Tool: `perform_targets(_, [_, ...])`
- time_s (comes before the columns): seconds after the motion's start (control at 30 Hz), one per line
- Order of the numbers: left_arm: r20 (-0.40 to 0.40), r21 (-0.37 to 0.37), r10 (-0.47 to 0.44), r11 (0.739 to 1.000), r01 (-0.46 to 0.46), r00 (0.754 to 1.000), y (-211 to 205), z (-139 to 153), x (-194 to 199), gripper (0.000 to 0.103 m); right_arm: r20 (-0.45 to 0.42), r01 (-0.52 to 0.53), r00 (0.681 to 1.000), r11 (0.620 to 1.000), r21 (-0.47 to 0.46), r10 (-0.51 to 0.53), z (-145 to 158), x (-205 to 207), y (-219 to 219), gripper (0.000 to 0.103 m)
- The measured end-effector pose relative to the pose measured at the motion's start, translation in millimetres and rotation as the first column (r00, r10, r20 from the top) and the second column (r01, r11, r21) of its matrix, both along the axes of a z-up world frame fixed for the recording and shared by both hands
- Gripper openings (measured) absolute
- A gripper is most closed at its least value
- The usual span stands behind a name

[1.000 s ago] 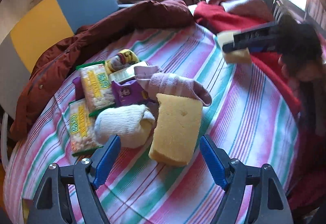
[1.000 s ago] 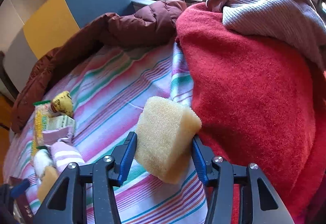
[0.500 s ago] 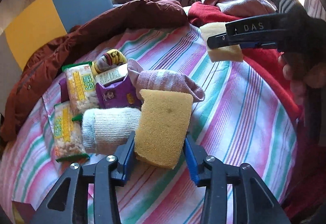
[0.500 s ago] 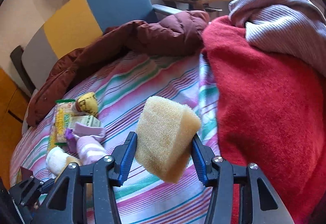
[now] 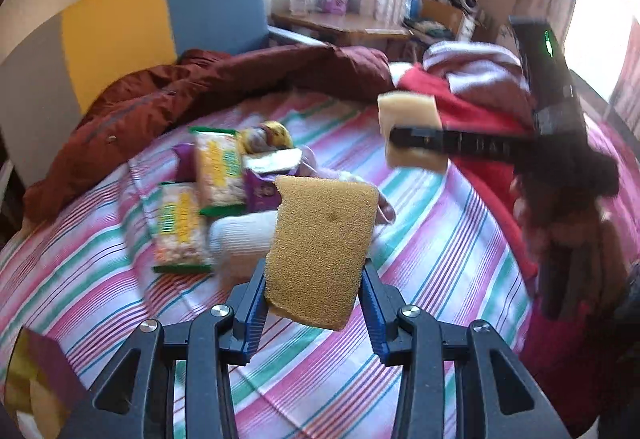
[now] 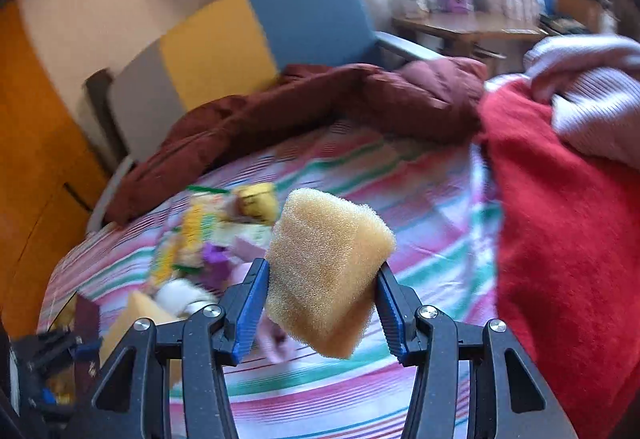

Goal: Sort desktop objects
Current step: 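Carry both yellow sponges to the gold tray and release them inside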

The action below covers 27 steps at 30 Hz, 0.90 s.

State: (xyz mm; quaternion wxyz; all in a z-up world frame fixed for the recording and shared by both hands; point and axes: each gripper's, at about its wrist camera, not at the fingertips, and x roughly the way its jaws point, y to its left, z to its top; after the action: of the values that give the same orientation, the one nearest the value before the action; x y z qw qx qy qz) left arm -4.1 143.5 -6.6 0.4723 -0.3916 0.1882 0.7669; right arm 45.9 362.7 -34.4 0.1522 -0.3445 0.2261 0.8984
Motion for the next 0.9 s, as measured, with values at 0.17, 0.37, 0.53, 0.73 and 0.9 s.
perform_targets(0.17, [-0.011,0.050,0.089,0.995,-0.088,0.996,-30.5,23.9,-1.5,0.042,-0.028,-0.124,0.992,0.992,0.018,0.125,4.5,-6.5,-26.8,0.052])
perform_targets(0.37, [-0.029,0.087,0.208,0.975,-0.205,0.978,-75.8,48.4,-1.1,0.042,-0.016,-0.234,0.972,0.972,0.023,0.235,3.3,-14.3,-54.4,0.052])
perform_targets(0.53, [-0.029,0.097,0.303,0.949,-0.299,0.953,-117.2,56.9,-4.6,0.042,-0.019,-0.288,0.958,0.958,0.011,0.288,6.2,-19.8,-74.8,0.052])
perform_targets(0.73, [-0.028,0.109,0.413,0.906,-0.408,0.910,-168.4,61.5,-10.0,0.042,-0.012,-0.361,0.932,0.932,0.020,0.361,14.6,-24.4,-115.2,0.052])
perform_targets(0.9, [-0.024,0.121,0.498,0.862,-0.492,0.867,-213.5,62.0,-10.6,0.042,-0.025,-0.444,0.895,0.895,0.024,0.445,27.5,-30.0,-164.8,0.052])
